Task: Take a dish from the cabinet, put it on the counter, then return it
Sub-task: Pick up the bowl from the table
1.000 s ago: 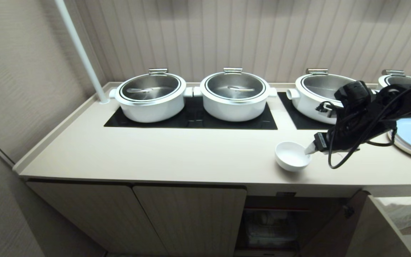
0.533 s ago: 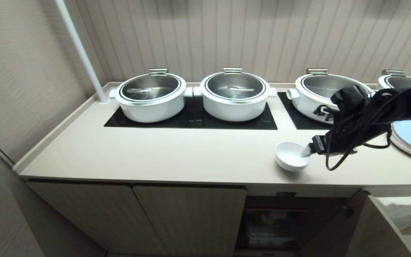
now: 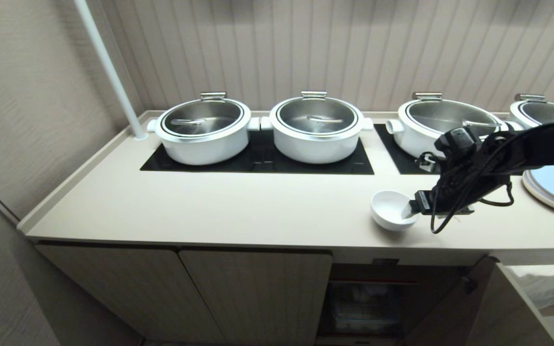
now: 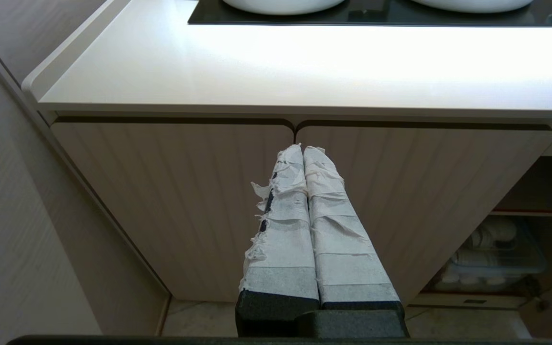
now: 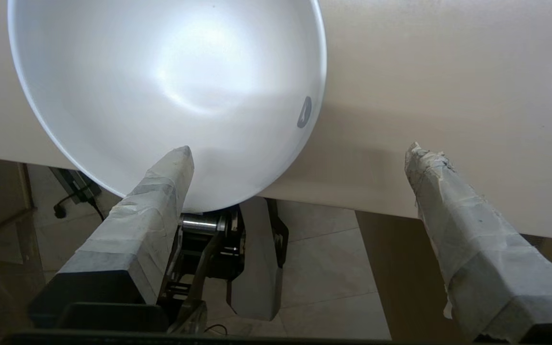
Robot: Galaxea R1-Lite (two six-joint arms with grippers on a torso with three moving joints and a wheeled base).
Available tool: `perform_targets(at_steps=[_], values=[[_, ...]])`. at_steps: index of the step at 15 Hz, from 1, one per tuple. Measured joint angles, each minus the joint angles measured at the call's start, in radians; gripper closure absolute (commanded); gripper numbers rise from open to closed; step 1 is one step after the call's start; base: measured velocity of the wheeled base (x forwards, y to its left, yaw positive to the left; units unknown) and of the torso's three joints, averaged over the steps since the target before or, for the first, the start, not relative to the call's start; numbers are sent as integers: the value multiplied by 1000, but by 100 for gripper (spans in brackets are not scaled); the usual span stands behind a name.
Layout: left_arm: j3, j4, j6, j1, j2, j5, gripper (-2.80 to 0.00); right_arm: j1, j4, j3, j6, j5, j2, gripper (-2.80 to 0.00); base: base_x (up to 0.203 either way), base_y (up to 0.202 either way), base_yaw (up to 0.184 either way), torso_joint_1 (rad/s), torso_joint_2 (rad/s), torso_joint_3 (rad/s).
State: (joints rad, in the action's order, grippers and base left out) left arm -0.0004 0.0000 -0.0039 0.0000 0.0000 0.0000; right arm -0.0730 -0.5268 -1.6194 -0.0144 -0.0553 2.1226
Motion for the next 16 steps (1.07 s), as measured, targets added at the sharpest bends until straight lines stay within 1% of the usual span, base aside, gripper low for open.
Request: perform_targets(at_steps=[1, 4, 13, 14, 15, 16], values=[[0, 0, 0, 0, 0, 0, 0, -3, 1, -2, -15, 1, 8, -280, 0, 0, 0, 0, 0, 0], [0, 0, -1, 0, 0, 0, 0, -10, 2, -2, -22, 2, 28, -280, 0, 0, 0, 0, 0, 0], [0, 0, 0, 0, 0, 0, 0, -13, 31, -8, -21, 2, 64, -280, 0, 0, 0, 0, 0, 0], [0, 0, 0, 0, 0, 0, 0, -13, 31, -8, -21, 2, 65, -80, 0, 0, 0, 0, 0, 0], [0, 0, 0, 0, 0, 0, 0, -13, 31, -8, -21, 3, 67, 0, 0, 0, 0, 0, 0, 0], [0, 0, 0, 0, 0, 0, 0, -13, 31, -9, -21, 4, 68, 0, 0, 0, 0, 0, 0, 0]])
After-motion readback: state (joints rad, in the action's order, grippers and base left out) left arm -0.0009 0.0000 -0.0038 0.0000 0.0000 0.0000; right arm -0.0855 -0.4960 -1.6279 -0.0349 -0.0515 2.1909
